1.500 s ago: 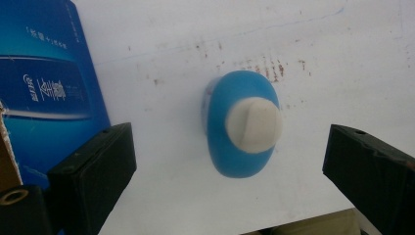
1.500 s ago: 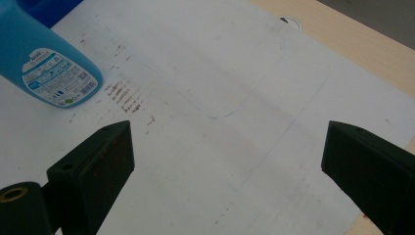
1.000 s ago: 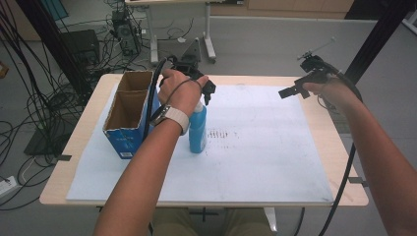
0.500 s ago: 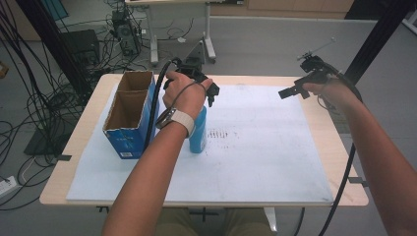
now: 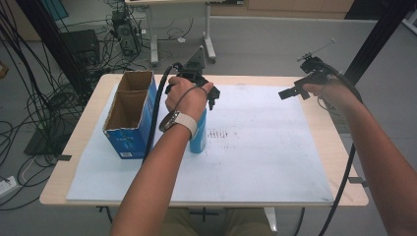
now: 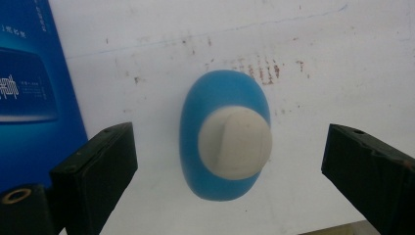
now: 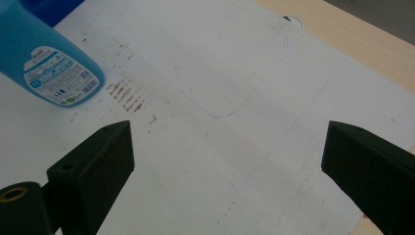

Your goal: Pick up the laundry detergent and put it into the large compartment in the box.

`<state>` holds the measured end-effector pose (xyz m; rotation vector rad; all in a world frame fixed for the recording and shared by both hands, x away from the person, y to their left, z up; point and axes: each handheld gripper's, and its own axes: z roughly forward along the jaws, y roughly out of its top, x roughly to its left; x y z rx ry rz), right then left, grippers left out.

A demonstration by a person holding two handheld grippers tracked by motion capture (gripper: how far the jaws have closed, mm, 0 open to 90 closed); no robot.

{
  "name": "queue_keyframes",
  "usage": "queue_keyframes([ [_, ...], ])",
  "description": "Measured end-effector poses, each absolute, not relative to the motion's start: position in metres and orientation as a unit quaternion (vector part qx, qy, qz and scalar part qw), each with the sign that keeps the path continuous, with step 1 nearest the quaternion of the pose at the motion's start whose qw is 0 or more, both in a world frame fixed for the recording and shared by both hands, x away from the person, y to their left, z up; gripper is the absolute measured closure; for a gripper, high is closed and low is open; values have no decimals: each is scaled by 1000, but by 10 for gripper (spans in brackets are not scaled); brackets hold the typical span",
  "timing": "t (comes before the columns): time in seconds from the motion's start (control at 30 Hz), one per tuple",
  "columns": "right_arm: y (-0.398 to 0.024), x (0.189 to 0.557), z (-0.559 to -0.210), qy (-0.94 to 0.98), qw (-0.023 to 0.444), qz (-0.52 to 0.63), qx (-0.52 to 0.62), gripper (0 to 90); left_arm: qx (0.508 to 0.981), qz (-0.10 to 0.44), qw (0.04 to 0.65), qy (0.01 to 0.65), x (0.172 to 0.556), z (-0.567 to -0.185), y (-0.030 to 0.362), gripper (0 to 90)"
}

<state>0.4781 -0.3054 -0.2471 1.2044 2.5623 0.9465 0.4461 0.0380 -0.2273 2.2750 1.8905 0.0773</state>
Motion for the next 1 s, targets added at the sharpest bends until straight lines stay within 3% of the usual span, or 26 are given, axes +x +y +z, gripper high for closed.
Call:
queue_keyframes([
  [1.0,-307,478,-253,855,73,318,403,52,761,31,88,642,450,-246,32,69],
])
